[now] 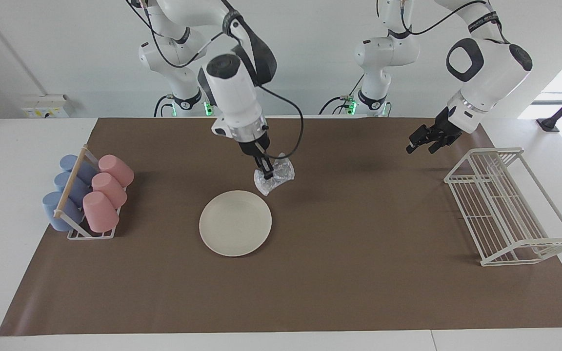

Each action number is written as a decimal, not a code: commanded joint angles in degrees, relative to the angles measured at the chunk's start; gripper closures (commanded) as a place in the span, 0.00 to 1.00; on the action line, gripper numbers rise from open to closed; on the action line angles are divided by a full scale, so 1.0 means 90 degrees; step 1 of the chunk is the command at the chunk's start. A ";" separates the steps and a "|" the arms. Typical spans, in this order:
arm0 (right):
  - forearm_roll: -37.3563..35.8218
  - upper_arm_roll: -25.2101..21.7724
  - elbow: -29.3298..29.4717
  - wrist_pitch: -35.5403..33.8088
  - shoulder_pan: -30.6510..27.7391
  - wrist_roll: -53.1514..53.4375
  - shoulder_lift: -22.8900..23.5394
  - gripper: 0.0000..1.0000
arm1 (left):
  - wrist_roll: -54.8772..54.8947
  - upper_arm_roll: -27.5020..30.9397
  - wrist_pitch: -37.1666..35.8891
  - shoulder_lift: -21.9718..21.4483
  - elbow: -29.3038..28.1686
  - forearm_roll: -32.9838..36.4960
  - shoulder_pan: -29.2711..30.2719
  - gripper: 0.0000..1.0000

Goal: Wipe plate with sponge

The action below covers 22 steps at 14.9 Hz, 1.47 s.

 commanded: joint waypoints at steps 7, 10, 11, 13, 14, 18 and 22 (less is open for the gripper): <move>-0.0277 0.0064 0.0846 -0.0836 0.0780 0.2235 -0.0089 1.00 | -0.0091 -0.0023 -0.1214 -0.0146 0.0091 -0.3901 0.0022 0.00; -0.0881 0.0064 0.0895 -0.0363 0.1455 0.3166 0.0243 1.00 | -0.0052 -0.0052 -0.1505 -0.0214 0.0043 -0.4518 -0.0231 0.00; -0.0950 0.0064 0.0914 -0.0392 0.1456 0.3187 0.0253 1.00 | -0.0032 -0.0052 -0.1565 -0.0272 -0.0006 -0.4528 -0.0358 0.00; -0.1000 0.0064 0.0953 -0.0431 0.1582 0.3362 0.0370 1.00 | 0.0152 -0.0052 -0.1547 -0.0360 -0.0094 -0.4548 -0.0631 0.00; -0.1135 0.0064 0.0973 -0.0431 0.1660 0.3508 0.0448 1.00 | 0.0347 -0.0052 -0.1459 -0.0361 -0.0114 -0.4548 -0.0846 0.00; -0.1545 0.0064 0.1412 -0.0752 0.1720 0.3636 0.0654 1.00 | 0.1110 -0.0052 -0.0211 -0.0546 -0.0533 -0.4781 -0.1890 0.00; -0.1615 0.0064 0.1413 -0.0773 0.1720 0.3578 0.0654 1.00 | 0.1189 -0.0052 0.0026 -0.0663 -0.0719 -0.4782 -0.2078 0.05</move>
